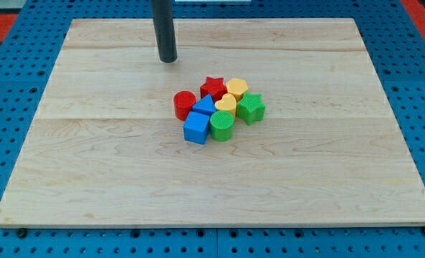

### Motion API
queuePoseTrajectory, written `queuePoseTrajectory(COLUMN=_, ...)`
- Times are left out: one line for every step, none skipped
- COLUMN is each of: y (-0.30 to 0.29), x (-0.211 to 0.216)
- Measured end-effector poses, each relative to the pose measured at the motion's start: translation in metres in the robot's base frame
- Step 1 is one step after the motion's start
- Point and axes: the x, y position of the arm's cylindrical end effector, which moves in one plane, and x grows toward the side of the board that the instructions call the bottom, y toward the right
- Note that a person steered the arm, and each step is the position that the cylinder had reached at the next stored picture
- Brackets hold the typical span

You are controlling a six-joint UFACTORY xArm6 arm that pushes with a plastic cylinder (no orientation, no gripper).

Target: Push the red circle towards the down of the board

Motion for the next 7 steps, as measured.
queuePoseTrajectory(y=0.000, x=0.003)
queuePoseTrajectory(y=0.000, x=0.003)
queuePoseTrajectory(y=0.000, x=0.003)
queuePoseTrajectory(y=0.000, x=0.003)
queuePoseTrajectory(y=0.001, x=0.020)
queuePoseTrajectory(y=0.013, x=0.041)
queuePoseTrajectory(y=0.030, x=0.072)
